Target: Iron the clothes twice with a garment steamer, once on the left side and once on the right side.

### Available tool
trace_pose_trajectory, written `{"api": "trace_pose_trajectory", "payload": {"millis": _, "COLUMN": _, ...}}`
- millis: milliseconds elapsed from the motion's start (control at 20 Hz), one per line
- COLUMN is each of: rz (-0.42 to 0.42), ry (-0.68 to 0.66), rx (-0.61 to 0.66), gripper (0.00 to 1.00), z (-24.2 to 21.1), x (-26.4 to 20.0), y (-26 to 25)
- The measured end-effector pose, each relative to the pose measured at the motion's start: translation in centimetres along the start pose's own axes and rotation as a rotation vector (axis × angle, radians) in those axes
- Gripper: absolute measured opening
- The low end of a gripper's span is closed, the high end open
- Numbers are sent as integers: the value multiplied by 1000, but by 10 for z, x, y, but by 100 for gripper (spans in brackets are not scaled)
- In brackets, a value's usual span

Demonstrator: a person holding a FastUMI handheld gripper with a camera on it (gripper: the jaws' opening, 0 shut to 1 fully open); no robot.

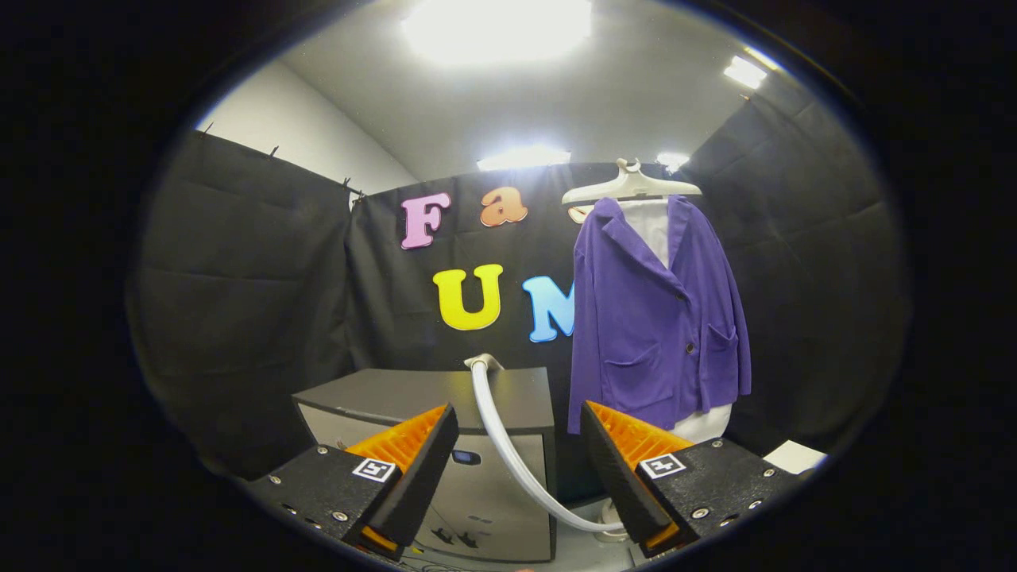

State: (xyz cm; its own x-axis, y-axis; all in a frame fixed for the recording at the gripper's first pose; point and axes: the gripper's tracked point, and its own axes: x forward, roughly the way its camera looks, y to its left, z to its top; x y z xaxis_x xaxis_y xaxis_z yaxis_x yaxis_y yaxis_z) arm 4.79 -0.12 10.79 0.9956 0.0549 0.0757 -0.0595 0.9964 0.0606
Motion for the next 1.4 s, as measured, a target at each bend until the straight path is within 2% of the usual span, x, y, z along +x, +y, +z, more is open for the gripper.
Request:
{"api": "trace_pose_trajectory", "payload": {"millis": 350, "rz": 76, "ry": 31, "rx": 11, "gripper": 94, "z": 54, "x": 73, "y": 2}}
{"api": "trace_pose_trajectory", "payload": {"millis": 700, "rz": 131, "ry": 140, "rx": 2, "gripper": 95, "z": 80, "x": 163, "y": 3}}
{"api": "trace_pose_trajectory", "payload": {"millis": 950, "rz": 206, "ry": 197, "rx": 9, "gripper": 94, "z": 95, "x": 224, "y": 24}}
{"api": "trace_pose_trajectory", "payload": {"millis": 1150, "rz": 300, "ry": 307, "rx": 115, "gripper": 94, "z": 88, "x": 265, "y": 46}}
{"api": "trace_pose_trajectory", "payload": {"millis": 1400, "rz": 349, "ry": 459, "rx": 107, "gripper": 95, "z": 56, "x": 313, "y": 63}}
